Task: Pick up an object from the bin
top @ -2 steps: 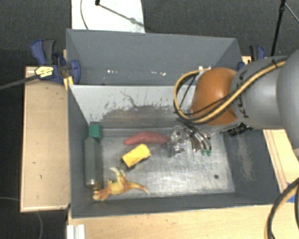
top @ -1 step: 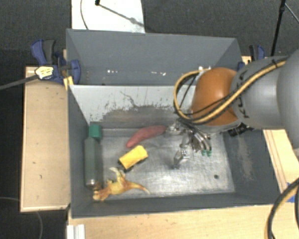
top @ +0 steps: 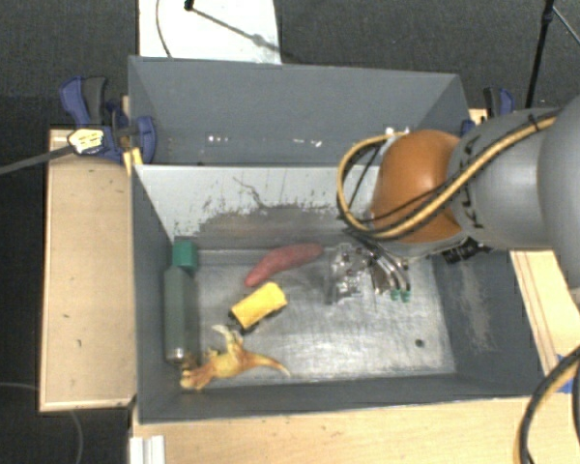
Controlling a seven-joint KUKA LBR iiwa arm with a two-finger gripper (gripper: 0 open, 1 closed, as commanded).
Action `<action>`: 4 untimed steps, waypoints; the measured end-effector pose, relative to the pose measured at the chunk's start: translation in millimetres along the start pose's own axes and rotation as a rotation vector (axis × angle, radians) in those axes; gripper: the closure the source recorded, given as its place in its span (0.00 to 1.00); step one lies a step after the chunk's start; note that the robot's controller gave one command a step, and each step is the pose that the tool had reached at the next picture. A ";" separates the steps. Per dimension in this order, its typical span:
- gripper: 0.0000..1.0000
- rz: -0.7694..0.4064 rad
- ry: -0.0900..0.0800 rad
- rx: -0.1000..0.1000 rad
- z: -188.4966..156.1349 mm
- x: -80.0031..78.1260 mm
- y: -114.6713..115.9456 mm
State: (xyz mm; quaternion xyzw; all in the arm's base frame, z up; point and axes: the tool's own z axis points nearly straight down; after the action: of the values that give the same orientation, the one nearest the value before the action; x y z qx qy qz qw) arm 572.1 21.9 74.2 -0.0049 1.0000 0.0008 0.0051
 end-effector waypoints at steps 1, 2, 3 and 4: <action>1.00 0.000 0.000 0.000 0.0 0.0 0.0; 0.00 -0.633 0.004 -0.004 -78.0 -1.0 120.1; 0.00 -0.652 0.005 -0.003 -79.9 -1.1 122.8; 1.00 -0.978 -0.002 -0.002 -0.3 -11.5 110.6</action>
Offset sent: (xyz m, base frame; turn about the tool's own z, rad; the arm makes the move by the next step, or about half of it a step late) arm -0.0018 0.1218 0.0792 -0.6532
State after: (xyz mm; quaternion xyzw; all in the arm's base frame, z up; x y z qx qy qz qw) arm 582.5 132.7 74.8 -0.4741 0.8805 -0.0005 0.0058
